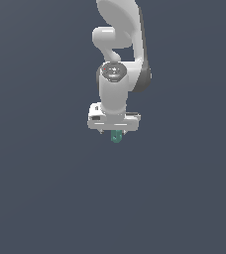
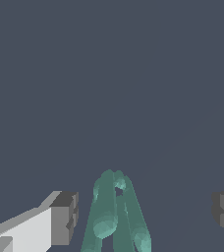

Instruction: Pick up the object and move it to a goal position.

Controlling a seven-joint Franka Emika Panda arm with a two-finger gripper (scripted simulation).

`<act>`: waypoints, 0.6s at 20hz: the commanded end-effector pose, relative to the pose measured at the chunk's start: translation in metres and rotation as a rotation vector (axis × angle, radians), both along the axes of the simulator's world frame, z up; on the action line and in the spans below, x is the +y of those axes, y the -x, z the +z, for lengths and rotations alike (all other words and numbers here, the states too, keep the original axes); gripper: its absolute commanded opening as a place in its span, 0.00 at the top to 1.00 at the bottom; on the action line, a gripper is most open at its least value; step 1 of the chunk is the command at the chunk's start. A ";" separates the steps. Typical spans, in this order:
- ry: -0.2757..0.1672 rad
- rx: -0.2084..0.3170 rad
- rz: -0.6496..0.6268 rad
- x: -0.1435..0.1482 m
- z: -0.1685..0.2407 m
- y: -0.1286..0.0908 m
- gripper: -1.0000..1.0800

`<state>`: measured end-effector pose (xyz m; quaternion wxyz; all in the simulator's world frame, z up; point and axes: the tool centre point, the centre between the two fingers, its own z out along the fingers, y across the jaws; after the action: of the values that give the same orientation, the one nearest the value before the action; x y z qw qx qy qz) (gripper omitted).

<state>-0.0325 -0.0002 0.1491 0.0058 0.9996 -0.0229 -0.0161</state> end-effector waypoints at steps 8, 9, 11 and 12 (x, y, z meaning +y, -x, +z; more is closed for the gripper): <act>-0.006 -0.022 -0.045 0.013 -0.002 0.039 0.04; -0.007 -0.024 -0.049 0.014 -0.002 0.043 0.04; -0.008 -0.027 -0.056 0.016 -0.003 0.049 0.04; -0.008 -0.029 -0.059 0.017 -0.003 0.051 0.04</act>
<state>-0.0790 0.0153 0.1467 0.0013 0.9988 -0.0494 -0.0034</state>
